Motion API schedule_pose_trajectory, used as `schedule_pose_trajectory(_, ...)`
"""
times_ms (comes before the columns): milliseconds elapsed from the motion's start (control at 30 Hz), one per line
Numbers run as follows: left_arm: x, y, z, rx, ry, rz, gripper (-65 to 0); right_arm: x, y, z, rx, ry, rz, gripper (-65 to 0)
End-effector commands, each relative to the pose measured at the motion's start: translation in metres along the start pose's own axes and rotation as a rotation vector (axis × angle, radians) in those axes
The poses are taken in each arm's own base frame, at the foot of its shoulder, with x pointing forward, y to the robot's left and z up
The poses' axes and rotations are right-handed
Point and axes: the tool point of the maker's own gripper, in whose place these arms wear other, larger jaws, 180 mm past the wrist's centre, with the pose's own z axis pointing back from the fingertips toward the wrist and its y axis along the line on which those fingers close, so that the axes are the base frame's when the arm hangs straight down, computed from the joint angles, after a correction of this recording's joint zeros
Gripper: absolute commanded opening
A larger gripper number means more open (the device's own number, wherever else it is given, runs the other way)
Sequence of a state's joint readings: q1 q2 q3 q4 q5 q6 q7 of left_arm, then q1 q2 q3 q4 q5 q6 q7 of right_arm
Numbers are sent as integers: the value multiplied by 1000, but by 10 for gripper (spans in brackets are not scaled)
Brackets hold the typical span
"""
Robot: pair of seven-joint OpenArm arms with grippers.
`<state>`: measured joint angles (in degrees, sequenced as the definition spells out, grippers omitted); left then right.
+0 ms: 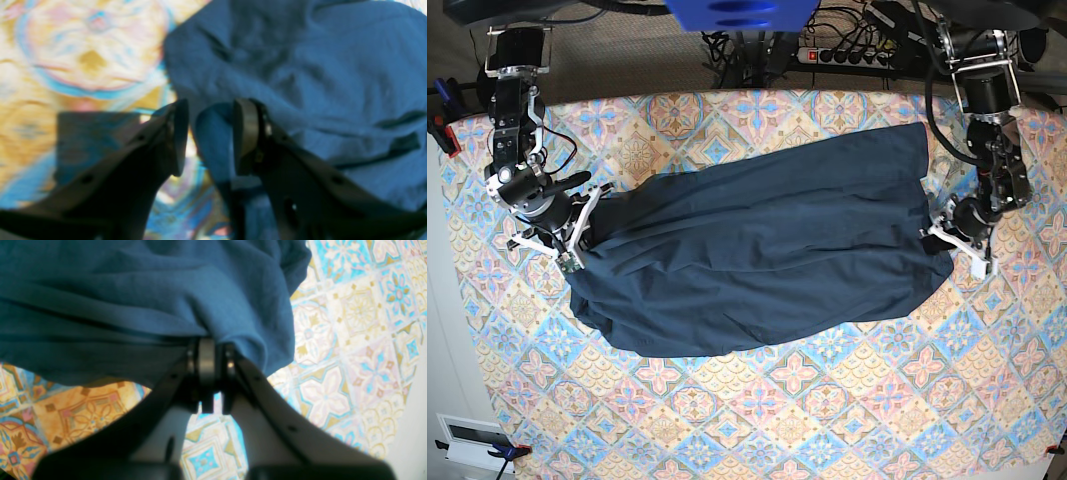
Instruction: Layout the t-shirt on the table in an organized manner, then fold the t-shirt properly
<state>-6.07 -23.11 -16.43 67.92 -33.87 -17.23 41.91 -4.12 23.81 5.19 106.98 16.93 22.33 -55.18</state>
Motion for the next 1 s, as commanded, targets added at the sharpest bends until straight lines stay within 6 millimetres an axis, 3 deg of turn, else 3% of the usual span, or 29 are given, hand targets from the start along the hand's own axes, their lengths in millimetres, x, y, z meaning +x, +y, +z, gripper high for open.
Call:
schedule_pose_trajectory(0, 15, 1, -1, 12, -12, -19, -430, 15, -9, 6, -23, -47, 14, -650)
schedule_pose_trajectory(133, -2, 0, -20, 30, 50, 9, -430, 15, -9, 6, -23, -49, 16, -650)
schedule_pose_trajectory(400, -7, -2, -19, 15, 75, 30, -430, 15, -9, 6, -23, -49, 16, -650)
schedule_pose_trajectory(467, 11, 5, -5, 5, 48, 55, -430, 15, -9, 6, -23, -49, 16, -650)
schedule_pose_trajectory(600, 27, 27, 28, 26, -52, 98, -430, 16, -9, 7, -23, -51, 17, -650)
schedule_pose_trajectory(700, 25, 33, 31, 46, -52, 99, -430, 15, -9, 6, -23, -49, 16, -650)
schedule_pose_trajectory(800, 19, 30, 27, 49, -39, 96, -430, 13, -9, 5, -22, -43, 12, -650)
schedule_pose_trajectory(967, 0, 8, 11, 31, 3, 84, -430, 13, -9, 5, -22, -43, 12, -650)
